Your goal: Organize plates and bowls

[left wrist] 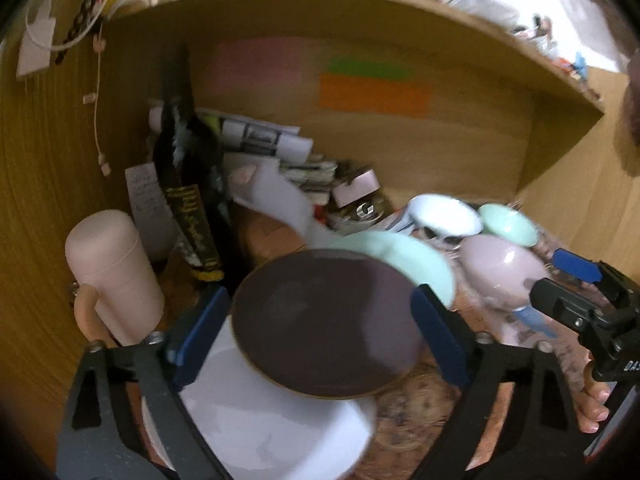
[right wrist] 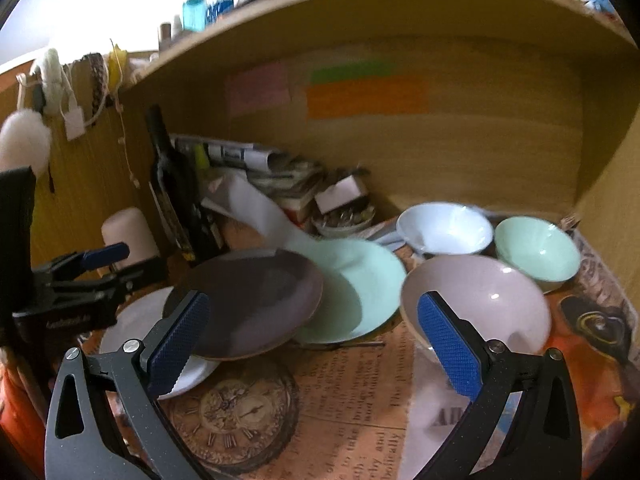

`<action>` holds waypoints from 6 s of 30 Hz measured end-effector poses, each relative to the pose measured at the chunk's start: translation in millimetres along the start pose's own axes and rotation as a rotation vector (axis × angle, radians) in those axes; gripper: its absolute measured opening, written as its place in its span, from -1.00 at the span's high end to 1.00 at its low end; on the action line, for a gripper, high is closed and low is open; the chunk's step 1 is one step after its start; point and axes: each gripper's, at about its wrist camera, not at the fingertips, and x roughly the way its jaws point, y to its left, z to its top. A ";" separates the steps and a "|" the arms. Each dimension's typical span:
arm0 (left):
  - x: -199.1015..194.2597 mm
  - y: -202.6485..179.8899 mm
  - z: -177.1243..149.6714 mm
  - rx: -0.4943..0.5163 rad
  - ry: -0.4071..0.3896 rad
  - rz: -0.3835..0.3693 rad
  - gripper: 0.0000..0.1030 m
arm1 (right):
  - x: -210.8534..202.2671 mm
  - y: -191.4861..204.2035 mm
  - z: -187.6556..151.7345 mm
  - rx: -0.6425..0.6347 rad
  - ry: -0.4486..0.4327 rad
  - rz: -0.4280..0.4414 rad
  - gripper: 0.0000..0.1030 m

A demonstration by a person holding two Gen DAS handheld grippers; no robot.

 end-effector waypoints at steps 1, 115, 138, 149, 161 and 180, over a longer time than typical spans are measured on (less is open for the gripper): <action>4.1 3.9 0.4 0.000 0.015 -0.001 -0.70 | 3.8 0.0 -0.3 0.002 0.013 0.004 -1.00; 4.6 -43.6 -52.5 -0.026 0.293 -0.151 0.49 | -22.4 -52.1 -59.8 0.128 0.260 0.037 0.42; 33.5 -80.7 -80.1 -0.022 0.371 -0.196 0.49 | -17.9 -88.7 -85.6 0.179 0.330 -0.023 0.42; 47.2 -83.4 -81.0 -0.006 0.372 -0.174 0.49 | -6.3 -93.4 -88.1 0.188 0.343 -0.028 0.41; 37.9 -79.5 -76.9 0.028 0.319 -0.141 0.48 | -23.7 -86.7 -80.0 0.123 0.275 -0.093 0.32; -40.5 -30.8 -38.8 -0.006 0.060 -0.040 -0.61 | -48.0 -17.9 -32.4 0.029 0.079 -0.003 -0.34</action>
